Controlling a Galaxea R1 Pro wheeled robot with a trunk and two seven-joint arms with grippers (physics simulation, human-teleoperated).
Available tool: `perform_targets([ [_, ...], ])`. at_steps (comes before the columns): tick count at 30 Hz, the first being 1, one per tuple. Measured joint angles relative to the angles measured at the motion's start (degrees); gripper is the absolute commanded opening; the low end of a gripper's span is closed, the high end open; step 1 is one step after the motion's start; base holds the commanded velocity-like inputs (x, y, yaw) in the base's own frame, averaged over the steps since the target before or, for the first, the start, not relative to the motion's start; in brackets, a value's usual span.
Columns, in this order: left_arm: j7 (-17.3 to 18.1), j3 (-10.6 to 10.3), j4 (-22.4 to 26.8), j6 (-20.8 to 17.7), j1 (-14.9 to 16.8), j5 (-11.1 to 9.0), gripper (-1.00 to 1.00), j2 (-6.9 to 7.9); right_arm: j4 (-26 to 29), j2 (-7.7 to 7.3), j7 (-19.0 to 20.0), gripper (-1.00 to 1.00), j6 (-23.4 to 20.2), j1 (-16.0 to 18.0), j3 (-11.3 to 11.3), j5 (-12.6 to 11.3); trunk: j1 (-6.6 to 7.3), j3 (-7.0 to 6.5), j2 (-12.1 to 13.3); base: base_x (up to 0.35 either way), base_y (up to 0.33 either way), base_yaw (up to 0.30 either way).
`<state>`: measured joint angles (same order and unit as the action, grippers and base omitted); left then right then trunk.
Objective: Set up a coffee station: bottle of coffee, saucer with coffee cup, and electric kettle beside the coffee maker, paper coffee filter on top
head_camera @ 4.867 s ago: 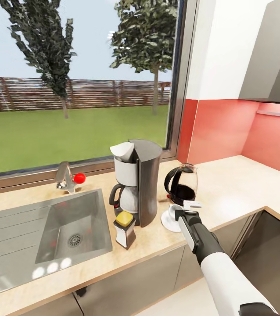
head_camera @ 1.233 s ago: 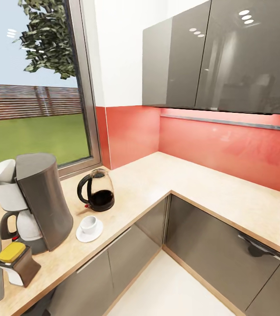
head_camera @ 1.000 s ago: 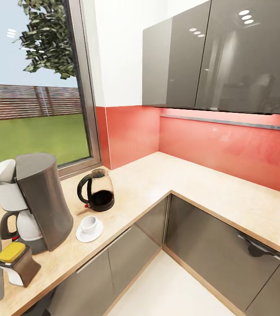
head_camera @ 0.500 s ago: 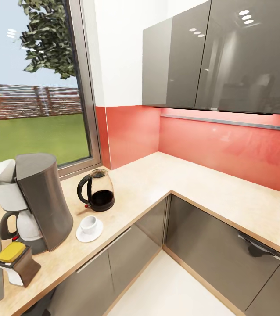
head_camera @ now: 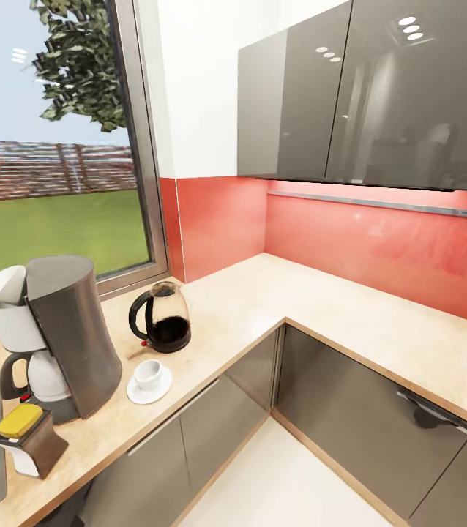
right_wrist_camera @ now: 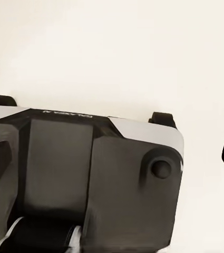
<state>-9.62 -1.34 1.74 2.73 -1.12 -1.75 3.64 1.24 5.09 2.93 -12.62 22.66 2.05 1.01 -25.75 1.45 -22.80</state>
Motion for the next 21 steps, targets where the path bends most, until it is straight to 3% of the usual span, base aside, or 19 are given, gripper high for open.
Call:
perform_targets([
  [2, 0.0, 0.1, -0.02, 0.0, 0.0, 0.0, 1.0, 0.0, -0.08, 0.37, 0.16, 1.0, -1.33, -2.74, 0.02, 0.01, 0.0, 0.01, 0.0, 0.0, 0.0, 0.0],
  [4, -0.01, 0.16, -0.06, -0.01, -0.01, 0.0, 1.0, -0.02, -0.07, 0.41, 0.2, 1.0, -2.28, -7.92, -0.01, 0.02, 0.01, 0.01, -0.01, 0.0, 0.0, 0.0],
  [7, 0.0, 0.09, -0.07, 0.0, 0.0, 0.0, 1.0, -0.05, -0.07, 0.25, -0.01, 1.0, -2.41, -10.35, -0.04, 0.02, 0.0, 0.01, 0.0, 0.0, 0.0, 0.0],
  [9, 0.04, 0.01, -0.07, -0.01, -0.01, 0.04, 1.0, -0.45, -0.06, 0.41, -0.09, 1.0, -2.38, -14.02, -0.05, 0.01, 0.0, 0.01, -0.01, 0.0, 0.0, 0.0],
  [16, 0.08, 0.11, -0.11, 0.0, -0.01, 0.0, 1.0, -0.66, 0.36, 0.14, -0.08, 1.0, -0.92, -14.66, -0.31, -0.29, 0.0, 0.0, 0.0, 0.0, 0.0, 0.0],
  [21, 0.08, 0.13, -0.08, 0.0, 0.0, 0.0, 1.0, -0.71, 1.83, -0.04, -0.04, 1.0, 6.09, -14.66, -0.28, -0.3, 0.0, 0.0, 0.0, 0.0, 0.0, 0.0],
])
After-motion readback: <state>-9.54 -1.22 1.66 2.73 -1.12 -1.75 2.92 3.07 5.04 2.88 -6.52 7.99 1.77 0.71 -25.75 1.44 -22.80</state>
